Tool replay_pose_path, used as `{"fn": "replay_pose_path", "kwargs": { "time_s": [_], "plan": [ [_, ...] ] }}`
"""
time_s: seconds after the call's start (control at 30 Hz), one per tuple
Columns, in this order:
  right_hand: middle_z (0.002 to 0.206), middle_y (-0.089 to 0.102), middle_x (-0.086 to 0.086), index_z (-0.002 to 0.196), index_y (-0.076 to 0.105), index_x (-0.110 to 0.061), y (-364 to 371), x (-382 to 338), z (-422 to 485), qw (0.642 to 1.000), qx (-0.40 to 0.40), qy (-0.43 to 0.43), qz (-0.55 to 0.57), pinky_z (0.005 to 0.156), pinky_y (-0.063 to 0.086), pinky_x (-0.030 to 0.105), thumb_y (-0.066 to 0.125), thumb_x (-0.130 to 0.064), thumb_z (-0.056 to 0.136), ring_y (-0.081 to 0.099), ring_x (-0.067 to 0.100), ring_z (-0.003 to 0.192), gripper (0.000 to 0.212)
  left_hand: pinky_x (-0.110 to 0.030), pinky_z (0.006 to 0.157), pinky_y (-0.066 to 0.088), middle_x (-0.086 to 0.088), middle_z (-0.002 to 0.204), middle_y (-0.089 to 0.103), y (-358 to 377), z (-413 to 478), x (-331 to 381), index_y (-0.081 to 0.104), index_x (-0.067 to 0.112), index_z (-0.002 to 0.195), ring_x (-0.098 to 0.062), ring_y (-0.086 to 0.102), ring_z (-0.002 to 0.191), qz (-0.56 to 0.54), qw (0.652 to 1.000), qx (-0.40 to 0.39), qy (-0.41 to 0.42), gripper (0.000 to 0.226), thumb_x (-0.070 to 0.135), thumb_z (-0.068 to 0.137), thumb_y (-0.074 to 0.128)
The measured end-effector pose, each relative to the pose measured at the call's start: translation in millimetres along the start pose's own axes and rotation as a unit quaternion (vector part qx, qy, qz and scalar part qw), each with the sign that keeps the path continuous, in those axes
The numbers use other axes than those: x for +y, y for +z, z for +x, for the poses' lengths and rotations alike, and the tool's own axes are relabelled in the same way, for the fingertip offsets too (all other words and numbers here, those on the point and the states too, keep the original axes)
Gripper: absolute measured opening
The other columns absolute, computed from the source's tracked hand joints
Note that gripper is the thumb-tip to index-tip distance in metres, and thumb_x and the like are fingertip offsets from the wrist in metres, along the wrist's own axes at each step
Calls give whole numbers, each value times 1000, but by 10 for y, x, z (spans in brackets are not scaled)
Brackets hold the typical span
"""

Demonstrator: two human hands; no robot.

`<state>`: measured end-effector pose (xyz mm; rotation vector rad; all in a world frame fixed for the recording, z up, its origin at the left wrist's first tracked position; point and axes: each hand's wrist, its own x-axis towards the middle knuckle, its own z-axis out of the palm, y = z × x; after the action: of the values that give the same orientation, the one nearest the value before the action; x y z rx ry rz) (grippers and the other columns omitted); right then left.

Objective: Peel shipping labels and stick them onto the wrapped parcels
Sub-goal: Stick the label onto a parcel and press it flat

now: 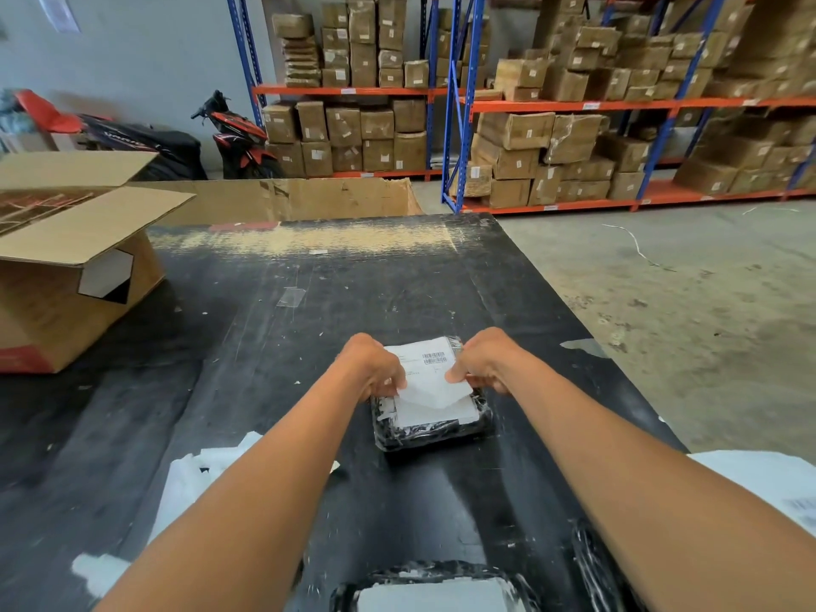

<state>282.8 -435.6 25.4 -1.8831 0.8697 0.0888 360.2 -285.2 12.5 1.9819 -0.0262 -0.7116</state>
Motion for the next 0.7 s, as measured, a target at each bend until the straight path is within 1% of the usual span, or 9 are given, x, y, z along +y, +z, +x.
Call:
{"fn": "replay_pose_path", "kwargs": {
  "time_s": [0.13,0.2,0.23,0.27,0.33,0.43,0.57,0.63,0.7],
  "plan": [
    [104,69,17,105,66,7,-40,59,-57,1000,-11,8,4,76,62,34,78,13,74,70,27,89,34,-33,56,61,-21,112,61,-11,-79,-7,61,-6,105,-30,68,78,35,999,1,-9,39,-20,71,73],
    [102,70,19,104,66,8,-35,98,-83,1000,-14,18,-3,82,60,35,78,13,72,70,27,85,34,-33,53,60,-22,110,63,8,-109,-44,61,-6,104,-31,68,81,38,999,7,-10,38,-21,71,72],
    [99,70,19,102,66,9,-28,119,-103,1000,-16,25,-6,79,59,33,77,13,73,70,28,82,32,-34,54,60,-22,108,64,17,-139,-62,61,-7,103,-31,69,81,34,999,11,-12,36,-21,72,71],
    [94,69,19,99,65,10,-19,136,-122,999,-17,31,-7,71,58,30,76,14,74,69,28,78,27,-35,57,61,-23,105,65,27,-161,-86,62,-7,100,-30,69,78,34,999,15,-10,32,-21,72,70],
    [80,64,16,90,62,4,4,177,-165,999,-14,38,-4,57,57,29,71,16,78,64,25,66,20,-40,66,62,-23,96,67,46,-224,-139,64,-7,89,-28,69,68,34,999,34,-12,21,-19,73,70],
    [65,61,12,81,61,0,47,202,-242,999,3,42,-15,52,54,30,69,12,82,53,16,48,14,-42,68,62,-20,83,65,96,-302,-200,62,-5,82,-27,67,62,22,998,59,-7,14,-13,74,69],
    [65,61,9,89,59,-1,44,206,-279,998,8,54,23,48,55,30,57,8,89,58,17,50,10,-41,66,63,-16,71,64,107,-398,-221,60,-4,82,-25,63,56,33,997,66,-3,10,-2,80,69],
    [67,60,11,88,55,-1,19,212,-289,996,-6,62,61,52,59,35,51,9,91,62,20,53,12,-44,69,62,-16,68,64,86,-431,-221,60,-3,81,-26,61,54,31,997,67,-8,10,0,79,70],
    [72,60,15,86,55,0,0,230,-318,993,-21,74,91,51,58,38,48,10,92,65,24,60,13,-45,70,62,-16,69,67,81,-477,-219,63,-2,83,-26,66,56,35,997,71,-13,13,0,76,73]
  ]
}}
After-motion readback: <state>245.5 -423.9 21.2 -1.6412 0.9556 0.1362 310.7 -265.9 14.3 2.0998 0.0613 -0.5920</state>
